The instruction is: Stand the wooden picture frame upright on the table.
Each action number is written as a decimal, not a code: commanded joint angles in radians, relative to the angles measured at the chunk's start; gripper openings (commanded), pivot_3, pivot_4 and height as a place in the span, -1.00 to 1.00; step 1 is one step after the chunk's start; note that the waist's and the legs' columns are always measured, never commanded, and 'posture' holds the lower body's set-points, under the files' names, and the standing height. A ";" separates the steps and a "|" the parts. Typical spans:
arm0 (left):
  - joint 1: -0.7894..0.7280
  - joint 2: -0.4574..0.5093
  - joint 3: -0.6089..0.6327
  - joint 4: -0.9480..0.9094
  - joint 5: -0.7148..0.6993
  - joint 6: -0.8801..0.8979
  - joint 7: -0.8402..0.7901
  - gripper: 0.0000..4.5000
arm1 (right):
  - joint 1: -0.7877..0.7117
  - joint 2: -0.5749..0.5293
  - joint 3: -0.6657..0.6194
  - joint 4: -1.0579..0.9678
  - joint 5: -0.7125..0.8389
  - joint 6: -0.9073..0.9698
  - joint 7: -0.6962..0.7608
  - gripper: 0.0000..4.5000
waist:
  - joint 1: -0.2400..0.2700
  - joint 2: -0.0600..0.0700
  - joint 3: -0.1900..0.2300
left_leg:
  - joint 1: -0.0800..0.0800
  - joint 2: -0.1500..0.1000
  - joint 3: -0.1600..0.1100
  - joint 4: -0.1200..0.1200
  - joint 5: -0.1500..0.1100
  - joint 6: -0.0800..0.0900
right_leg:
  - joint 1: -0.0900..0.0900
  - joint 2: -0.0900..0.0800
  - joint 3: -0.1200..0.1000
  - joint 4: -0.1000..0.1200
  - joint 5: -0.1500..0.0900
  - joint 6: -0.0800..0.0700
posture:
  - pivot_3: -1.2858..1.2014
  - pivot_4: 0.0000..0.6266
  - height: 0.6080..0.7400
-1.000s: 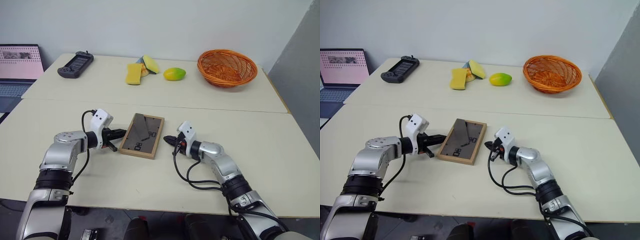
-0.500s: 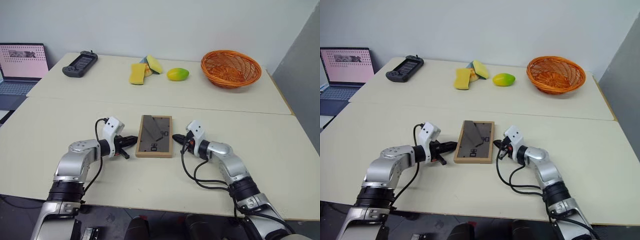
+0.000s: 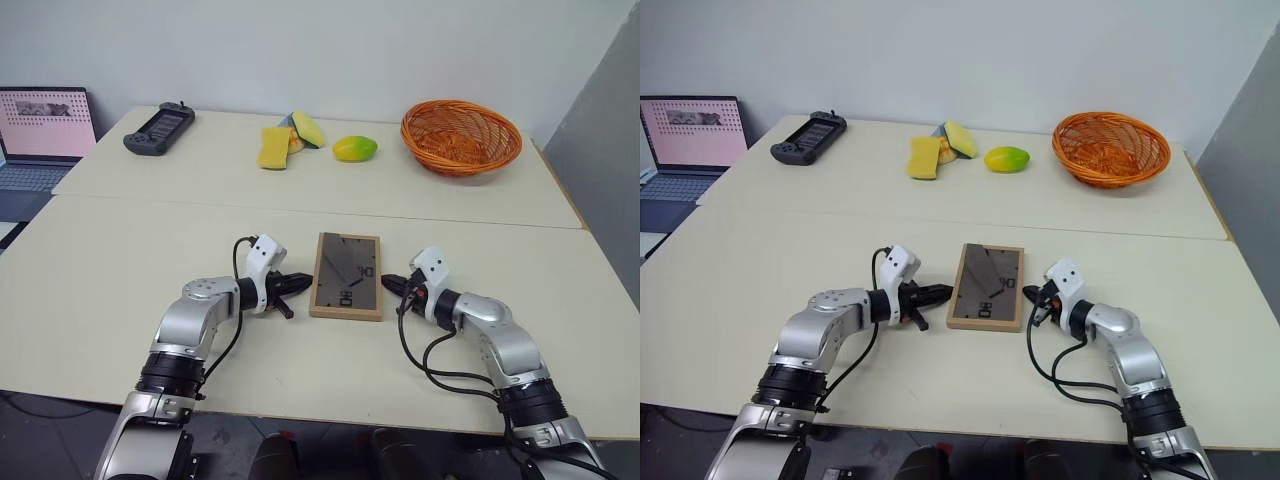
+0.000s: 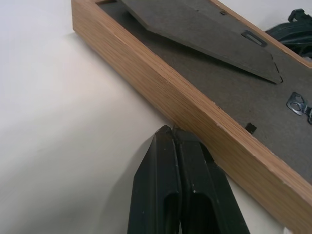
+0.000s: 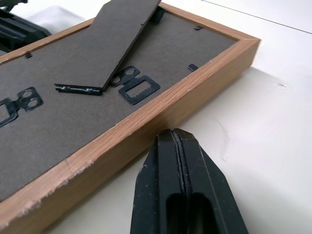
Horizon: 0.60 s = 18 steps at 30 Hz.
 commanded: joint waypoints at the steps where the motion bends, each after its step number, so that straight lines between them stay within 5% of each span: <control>1: 0.004 -0.025 -0.042 -0.088 -0.037 0.024 -0.025 -0.99 | 0.007 -0.002 -0.008 -0.079 0.037 0.004 0.015 -1.00 | 0.000 0.000 0.000 | 0.000 0.000 0.000 0.000 0.000 0.000 | 0.000 0.000 0.000 0.000 0.000 0.000 | 0.03 -0.52 1.00; 18: -0.020 0.117 0.034 -0.075 -0.061 0.050 -0.039 -0.99 | 0.002 -0.001 -0.003 -0.057 0.035 -0.007 0.008 -1.00 | -0.008 0.000 0.000 | 0.000 0.000 0.000 0.000 0.000 0.000 | 0.000 0.000 0.000 0.000 0.000 0.000 | 0.03 -0.52 1.00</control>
